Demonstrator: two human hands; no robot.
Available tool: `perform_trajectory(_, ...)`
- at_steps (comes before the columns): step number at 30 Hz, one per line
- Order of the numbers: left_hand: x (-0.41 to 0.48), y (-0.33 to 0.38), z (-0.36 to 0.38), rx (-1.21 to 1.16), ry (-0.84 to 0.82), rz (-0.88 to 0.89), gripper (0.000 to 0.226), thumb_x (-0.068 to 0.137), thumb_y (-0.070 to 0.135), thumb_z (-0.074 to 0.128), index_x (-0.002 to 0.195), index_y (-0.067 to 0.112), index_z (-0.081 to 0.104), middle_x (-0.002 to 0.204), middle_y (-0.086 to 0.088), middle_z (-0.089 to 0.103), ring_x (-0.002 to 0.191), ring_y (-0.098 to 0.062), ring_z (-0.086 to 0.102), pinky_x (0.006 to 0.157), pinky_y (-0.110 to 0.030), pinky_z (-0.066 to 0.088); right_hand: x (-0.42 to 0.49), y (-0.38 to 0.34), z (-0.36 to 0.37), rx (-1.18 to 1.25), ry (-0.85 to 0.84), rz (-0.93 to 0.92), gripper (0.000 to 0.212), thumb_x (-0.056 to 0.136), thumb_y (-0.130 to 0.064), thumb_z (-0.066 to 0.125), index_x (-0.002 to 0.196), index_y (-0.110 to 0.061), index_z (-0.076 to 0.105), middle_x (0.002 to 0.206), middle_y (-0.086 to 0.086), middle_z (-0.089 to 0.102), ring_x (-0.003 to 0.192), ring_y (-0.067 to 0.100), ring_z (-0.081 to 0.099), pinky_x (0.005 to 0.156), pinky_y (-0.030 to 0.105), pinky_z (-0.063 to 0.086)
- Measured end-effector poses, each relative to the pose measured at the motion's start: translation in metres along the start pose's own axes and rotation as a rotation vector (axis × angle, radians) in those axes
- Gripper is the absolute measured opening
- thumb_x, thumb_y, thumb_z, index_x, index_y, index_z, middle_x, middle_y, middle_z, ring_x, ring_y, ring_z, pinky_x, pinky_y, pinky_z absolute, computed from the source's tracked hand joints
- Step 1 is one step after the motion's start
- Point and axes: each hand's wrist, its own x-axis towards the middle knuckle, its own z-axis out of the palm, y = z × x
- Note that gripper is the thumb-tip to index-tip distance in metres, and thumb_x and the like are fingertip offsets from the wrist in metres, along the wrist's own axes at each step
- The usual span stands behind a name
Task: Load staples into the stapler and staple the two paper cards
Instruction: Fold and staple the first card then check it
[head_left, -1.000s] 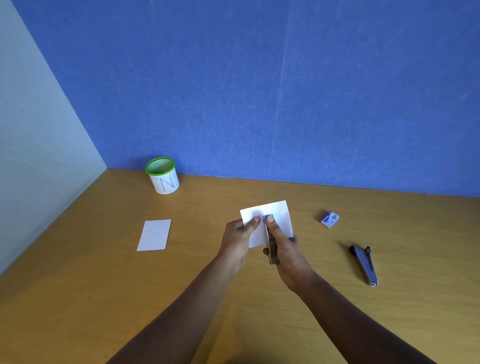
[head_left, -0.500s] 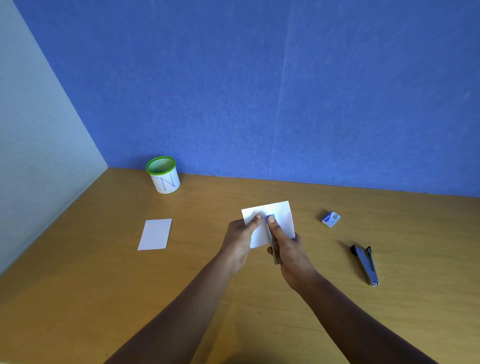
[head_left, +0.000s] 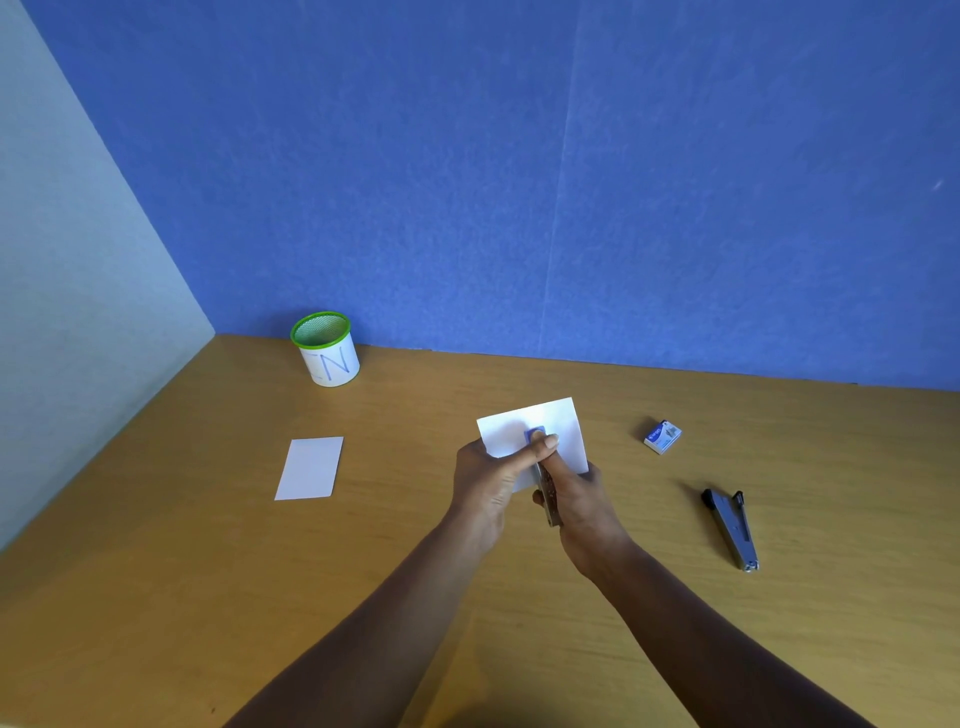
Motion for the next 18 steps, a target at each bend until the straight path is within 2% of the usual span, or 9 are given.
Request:
perform_trajectory(6, -0.0008, 0.0022, 0.0017, -0.031, 0.032, -0.004, 0.027, 0.065, 0.008, 0.082, 0.089, 0.010, 0.070, 0.083, -0.001, 0.071, 0.076, -0.015, 0.066, 0.069, -0.026, 0.052, 0.0006, -0.0004, 0.0008, 0.016, 0.014, -0.022, 0.035, 0.069, -0.048, 0.062, 0.085, -0.017, 0.066, 0.071, 0.001, 0.056, 0.056, 0.008, 0.044, 0.048, 0.020, 0.036)
perform_trajectory(8, -0.0011, 0.0022, 0.0025, -0.043, 0.037, -0.005, 0.024, 0.066, 0.008, 0.082, 0.086, 0.010, 0.070, 0.081, 0.000, 0.071, 0.074, -0.015, 0.066, 0.065, -0.024, 0.052, 0.0006, -0.0009, 0.0010, 0.015, 0.022, -0.026, 0.028, 0.077, -0.043, 0.067, 0.083, -0.016, 0.065, 0.069, 0.000, 0.055, 0.055, 0.008, 0.043, 0.047, 0.020, 0.035)
perform_trajectory(10, -0.0016, 0.0023, 0.0030, -0.048, 0.049, -0.001, 0.020, 0.066, 0.007, 0.081, 0.081, 0.012, 0.070, 0.074, 0.004, 0.071, 0.068, -0.011, 0.065, 0.059, -0.021, 0.052, 0.0009, -0.0010, 0.0010, 0.020, 0.029, -0.031, 0.019, 0.086, -0.034, 0.063, 0.082, -0.016, 0.065, 0.070, 0.001, 0.055, 0.057, 0.008, 0.045, 0.047, 0.019, 0.036)
perform_trajectory(12, -0.0023, 0.0020, 0.0037, -0.052, 0.061, 0.002, 0.018, 0.066, 0.008, 0.081, 0.079, 0.013, 0.070, 0.072, 0.004, 0.070, 0.066, -0.010, 0.065, 0.057, -0.021, 0.051, 0.0010, -0.0021, 0.0010, 0.024, 0.026, -0.037, 0.017, 0.088, -0.030, 0.060, 0.081, -0.015, 0.064, 0.068, 0.000, 0.054, 0.055, 0.006, 0.046, 0.046, 0.017, 0.037)
perform_trajectory(16, -0.0026, 0.0025, 0.0034, -0.034, 0.071, 0.006, 0.021, 0.065, 0.011, 0.082, 0.082, 0.013, 0.070, 0.077, 0.003, 0.071, 0.071, -0.010, 0.066, 0.059, -0.019, 0.051, 0.0009, -0.0012, 0.0020, 0.005, 0.028, -0.009, 0.021, 0.086, -0.036, 0.063, 0.084, -0.016, 0.065, 0.067, -0.002, 0.055, 0.053, 0.006, 0.044, 0.046, 0.019, 0.036)
perform_trajectory(18, -0.0013, 0.0025, 0.0025, -0.020, 0.049, -0.005, 0.021, 0.066, 0.015, 0.083, 0.083, 0.013, 0.071, 0.081, 0.002, 0.072, 0.079, -0.015, 0.068, 0.070, -0.026, 0.054, 0.0007, -0.0002, 0.0009, 0.005, 0.010, -0.008, 0.029, 0.079, -0.046, 0.066, 0.085, -0.017, 0.066, 0.071, 0.002, 0.054, 0.055, 0.009, 0.042, 0.048, 0.020, 0.036)
